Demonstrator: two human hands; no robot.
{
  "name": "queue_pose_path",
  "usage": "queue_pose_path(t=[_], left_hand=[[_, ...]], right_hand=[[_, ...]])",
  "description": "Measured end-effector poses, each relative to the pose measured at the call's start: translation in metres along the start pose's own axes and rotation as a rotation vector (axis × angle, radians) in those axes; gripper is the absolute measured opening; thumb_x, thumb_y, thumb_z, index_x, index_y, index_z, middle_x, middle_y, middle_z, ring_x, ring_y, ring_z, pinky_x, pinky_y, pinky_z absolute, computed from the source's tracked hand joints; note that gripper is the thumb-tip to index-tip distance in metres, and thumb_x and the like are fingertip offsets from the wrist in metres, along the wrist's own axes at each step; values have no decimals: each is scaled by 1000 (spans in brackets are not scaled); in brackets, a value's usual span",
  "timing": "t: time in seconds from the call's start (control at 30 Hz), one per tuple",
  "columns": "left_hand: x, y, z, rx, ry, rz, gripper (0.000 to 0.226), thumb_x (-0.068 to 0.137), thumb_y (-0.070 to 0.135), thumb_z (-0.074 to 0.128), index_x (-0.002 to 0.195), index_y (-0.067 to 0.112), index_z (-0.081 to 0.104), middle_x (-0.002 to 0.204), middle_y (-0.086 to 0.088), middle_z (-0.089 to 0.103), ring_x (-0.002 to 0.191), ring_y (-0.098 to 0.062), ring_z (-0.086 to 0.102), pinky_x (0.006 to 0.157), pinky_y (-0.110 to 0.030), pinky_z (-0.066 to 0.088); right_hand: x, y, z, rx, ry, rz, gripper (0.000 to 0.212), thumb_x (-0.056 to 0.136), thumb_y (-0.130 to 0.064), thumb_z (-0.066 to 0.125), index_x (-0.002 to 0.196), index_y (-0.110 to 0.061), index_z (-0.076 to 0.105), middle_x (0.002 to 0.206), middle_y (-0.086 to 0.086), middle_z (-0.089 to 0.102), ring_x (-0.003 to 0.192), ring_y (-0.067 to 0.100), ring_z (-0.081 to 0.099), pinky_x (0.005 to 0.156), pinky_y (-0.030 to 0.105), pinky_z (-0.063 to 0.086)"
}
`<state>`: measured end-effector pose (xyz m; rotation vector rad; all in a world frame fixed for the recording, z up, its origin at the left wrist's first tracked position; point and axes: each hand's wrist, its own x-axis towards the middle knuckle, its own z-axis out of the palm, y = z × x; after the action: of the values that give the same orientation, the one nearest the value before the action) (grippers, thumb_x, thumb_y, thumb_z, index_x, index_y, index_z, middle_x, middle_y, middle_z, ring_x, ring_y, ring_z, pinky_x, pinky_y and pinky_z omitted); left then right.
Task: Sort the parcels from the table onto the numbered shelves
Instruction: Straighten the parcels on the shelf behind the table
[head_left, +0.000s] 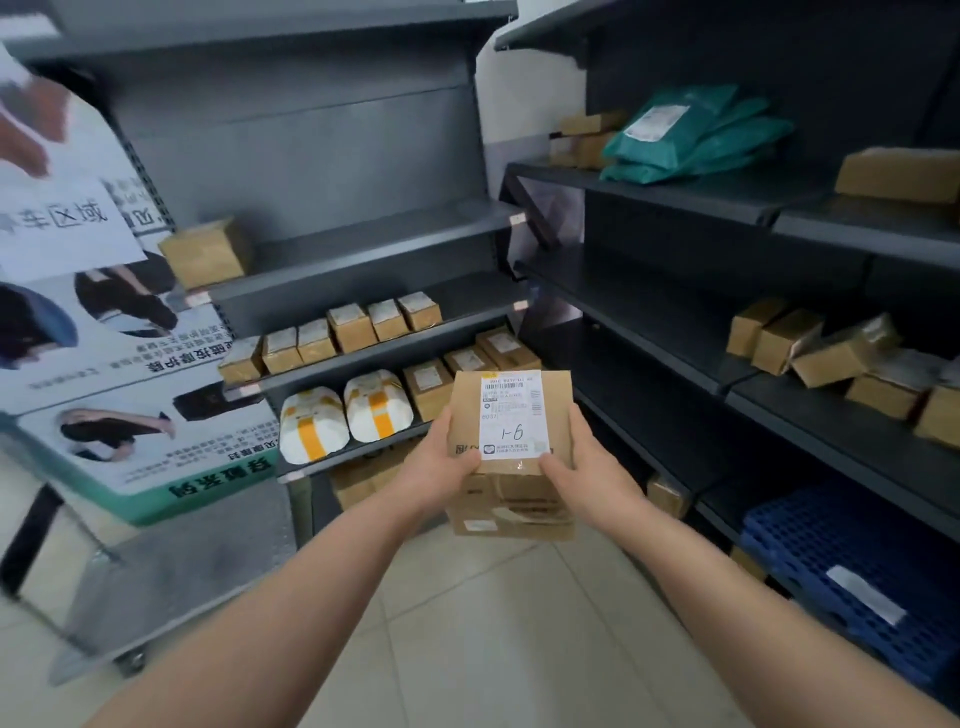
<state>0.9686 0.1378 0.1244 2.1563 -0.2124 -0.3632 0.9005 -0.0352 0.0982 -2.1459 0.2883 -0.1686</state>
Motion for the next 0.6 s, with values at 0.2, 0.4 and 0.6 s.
queue_pose_path(t=[0.2, 0.4, 0.6], left_hand=[[67, 23, -29, -34, 139, -53, 72, 97, 24, 55, 153, 35, 10, 142, 2, 45, 101, -10, 53, 76, -26, 48], [100, 21, -60, -67, 256, -170, 72, 98, 22, 54, 155, 29, 10, 147, -4, 43, 112, -22, 56, 92, -39, 51], [138, 16, -99, -78, 316, -192, 67, 98, 23, 54, 153, 29, 16, 142, -2, 49, 110, -23, 59, 91, -42, 53]], right_hand=[[109, -24, -6, -52, -120, -61, 73, 94, -35, 48, 146, -49, -2, 141, -12, 47, 116, 20, 55, 88, 36, 46], [174, -47, 15, -50, -279, -173, 74, 94, -36, 49, 148, -46, -1, 145, -11, 44, 121, 19, 53, 97, 42, 47], [230, -77, 41, -13, -361, -250, 73, 95, -36, 50, 149, -45, 1, 146, -10, 44, 120, 17, 54, 94, 40, 50]])
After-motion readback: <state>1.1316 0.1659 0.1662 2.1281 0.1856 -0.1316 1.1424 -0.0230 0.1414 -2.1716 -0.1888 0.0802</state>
